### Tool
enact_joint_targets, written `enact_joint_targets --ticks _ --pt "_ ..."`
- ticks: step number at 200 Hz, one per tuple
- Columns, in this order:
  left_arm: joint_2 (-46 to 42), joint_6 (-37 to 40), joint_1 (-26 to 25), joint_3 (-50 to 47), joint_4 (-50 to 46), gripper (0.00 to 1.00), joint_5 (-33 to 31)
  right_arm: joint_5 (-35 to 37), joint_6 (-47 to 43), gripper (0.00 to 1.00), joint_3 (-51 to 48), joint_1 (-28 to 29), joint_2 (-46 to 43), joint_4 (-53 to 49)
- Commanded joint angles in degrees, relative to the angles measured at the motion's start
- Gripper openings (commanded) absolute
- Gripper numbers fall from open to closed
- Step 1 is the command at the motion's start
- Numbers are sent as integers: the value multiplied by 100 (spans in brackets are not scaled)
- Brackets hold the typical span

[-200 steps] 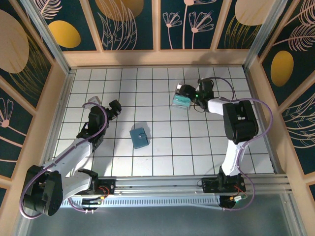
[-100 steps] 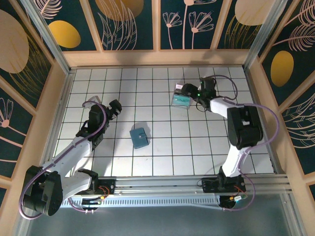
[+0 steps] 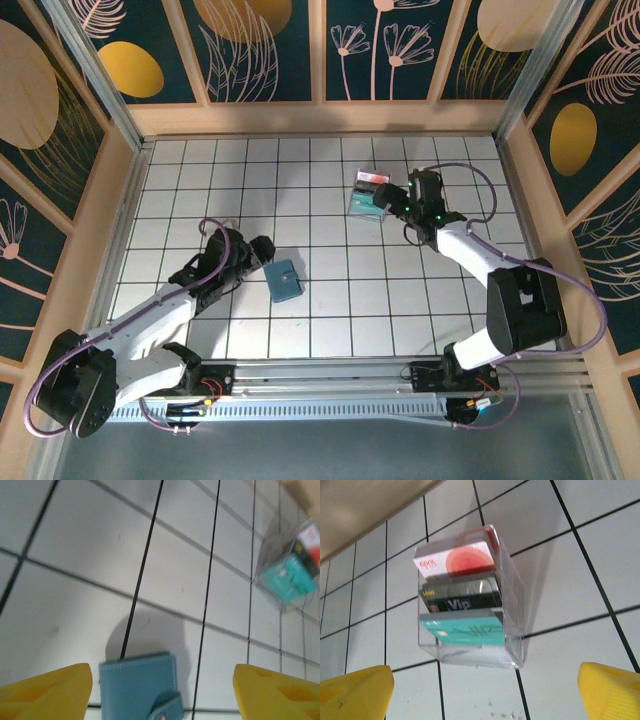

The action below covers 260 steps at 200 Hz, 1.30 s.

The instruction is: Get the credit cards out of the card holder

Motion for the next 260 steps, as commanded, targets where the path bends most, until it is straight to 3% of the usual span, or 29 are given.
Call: enact_joint_targets --ticks 1,93,194,260 --pt "111 -456 -210 -214 -295 69 330 423 -73 94 -127 185 -337 -279" --pt "956 -232 -419 -230 -254 53 819 635 142 94 -297 463 -648 -223" --pt "1272 61 -419 -414 516 42 1034 458 140 94 -130 471 -389 -108" --pt "1235 12 -419 -423 980 19 1136 239 187 94 -137 478 -127 -16"
